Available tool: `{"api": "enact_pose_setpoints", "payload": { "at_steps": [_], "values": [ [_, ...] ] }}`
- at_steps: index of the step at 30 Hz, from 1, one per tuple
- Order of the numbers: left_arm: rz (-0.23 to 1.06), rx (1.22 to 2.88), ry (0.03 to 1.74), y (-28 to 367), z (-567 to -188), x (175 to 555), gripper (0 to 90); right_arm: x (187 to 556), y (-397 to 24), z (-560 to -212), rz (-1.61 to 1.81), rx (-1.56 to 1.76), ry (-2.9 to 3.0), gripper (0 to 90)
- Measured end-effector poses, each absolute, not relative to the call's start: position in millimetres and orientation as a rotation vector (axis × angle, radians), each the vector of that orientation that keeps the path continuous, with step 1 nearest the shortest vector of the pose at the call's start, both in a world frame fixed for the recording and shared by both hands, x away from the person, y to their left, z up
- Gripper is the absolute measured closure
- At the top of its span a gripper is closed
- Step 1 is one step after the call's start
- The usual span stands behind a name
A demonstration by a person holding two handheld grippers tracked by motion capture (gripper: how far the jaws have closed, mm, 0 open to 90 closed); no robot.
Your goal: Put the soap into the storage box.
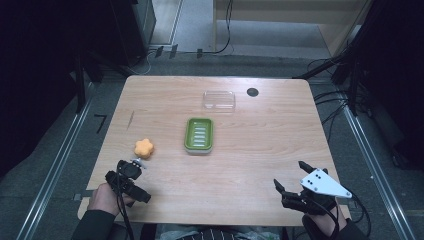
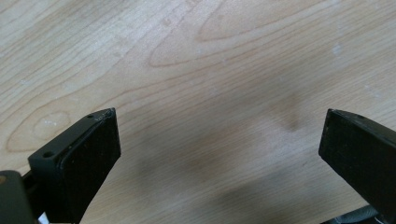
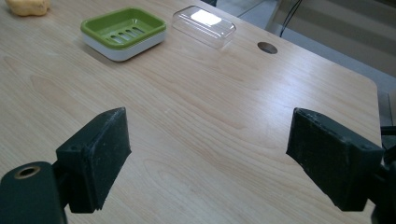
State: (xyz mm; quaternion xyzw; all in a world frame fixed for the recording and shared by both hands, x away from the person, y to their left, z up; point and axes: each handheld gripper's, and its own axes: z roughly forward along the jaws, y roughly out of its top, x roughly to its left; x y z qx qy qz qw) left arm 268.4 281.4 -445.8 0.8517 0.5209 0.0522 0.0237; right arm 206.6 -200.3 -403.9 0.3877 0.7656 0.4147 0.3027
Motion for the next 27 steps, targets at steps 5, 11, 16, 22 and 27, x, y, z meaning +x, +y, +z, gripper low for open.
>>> {"api": "enact_pose_setpoints", "payload": {
  "at_steps": [5,11,16,22,27],
  "values": [
    [0.173,2.632,1.601,281.0,-445.4,268.7,0.0,205.3,-200.8,-403.8,1.101,1.027,2.020,13.6],
    [0.164,2.644,1.591,280.1,-447.0,270.6,0.0,205.7,-200.6,-403.9,1.098,1.025,2.021,13.6],
    [0.170,2.649,1.588,277.7,-447.2,273.1,0.0,206.2,-202.8,-404.7,1.102,1.033,2.018,13.6],
    [0.172,2.635,1.592,276.1,-446.7,276.9,0.0,207.1,-205.3,-405.3,1.107,1.047,2.013,13.6],
    [0.193,2.618,1.599,277.9,-445.8,278.1,0.0,207.3,-204.1,-405.2,1.107,1.043,2.016,13.6]
  ]
}}
